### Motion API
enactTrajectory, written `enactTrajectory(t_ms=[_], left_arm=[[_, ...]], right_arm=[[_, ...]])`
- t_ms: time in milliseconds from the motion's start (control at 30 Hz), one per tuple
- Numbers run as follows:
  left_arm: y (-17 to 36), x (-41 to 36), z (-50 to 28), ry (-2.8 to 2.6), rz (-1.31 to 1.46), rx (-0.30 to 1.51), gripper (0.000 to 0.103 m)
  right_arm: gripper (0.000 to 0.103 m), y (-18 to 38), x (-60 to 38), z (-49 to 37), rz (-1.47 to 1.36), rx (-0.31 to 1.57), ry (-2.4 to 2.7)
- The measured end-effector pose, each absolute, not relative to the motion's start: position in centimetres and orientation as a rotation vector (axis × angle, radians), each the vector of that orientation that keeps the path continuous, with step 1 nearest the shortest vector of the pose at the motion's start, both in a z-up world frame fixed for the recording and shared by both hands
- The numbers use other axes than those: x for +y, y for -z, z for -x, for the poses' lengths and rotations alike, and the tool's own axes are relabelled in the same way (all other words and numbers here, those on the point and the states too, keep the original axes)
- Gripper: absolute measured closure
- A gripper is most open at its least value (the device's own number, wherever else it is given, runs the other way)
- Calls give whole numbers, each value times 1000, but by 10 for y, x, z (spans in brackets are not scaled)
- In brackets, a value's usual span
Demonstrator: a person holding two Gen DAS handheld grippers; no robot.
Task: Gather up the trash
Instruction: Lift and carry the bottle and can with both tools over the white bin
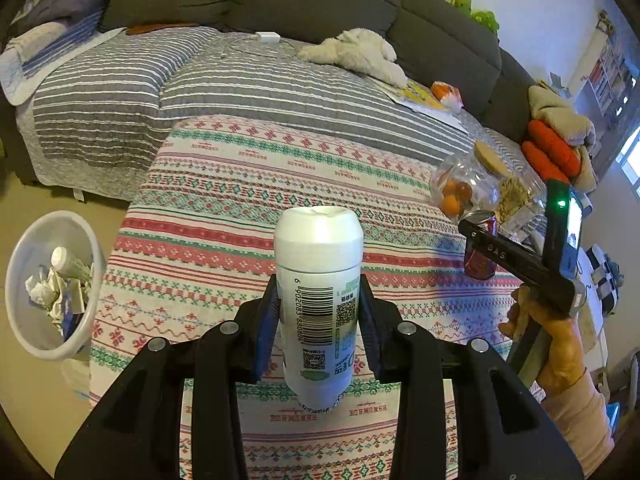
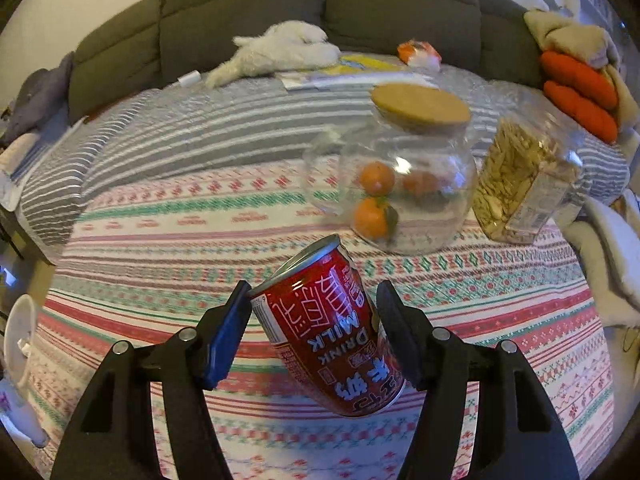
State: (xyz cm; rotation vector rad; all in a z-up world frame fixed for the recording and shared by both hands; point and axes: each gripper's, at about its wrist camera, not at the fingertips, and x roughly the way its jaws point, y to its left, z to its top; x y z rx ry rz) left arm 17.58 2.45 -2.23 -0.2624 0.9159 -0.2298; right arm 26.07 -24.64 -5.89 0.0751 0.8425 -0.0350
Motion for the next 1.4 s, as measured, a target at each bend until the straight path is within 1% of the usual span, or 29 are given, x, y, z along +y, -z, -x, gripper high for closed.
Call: enactTrajectory(t_ms=[367,767,1400], left_arm=[[16,44,-173,204,289,893,68],[15,70,-174,175,318,869,68],[5,168,-167,53,425,808,68]], right_arm=[[40,15,-201,-246,-125,732,-71],[40,-5,-164,-238,-186,682,-157],[40,-21,-81,-230,-225,648,-327]])
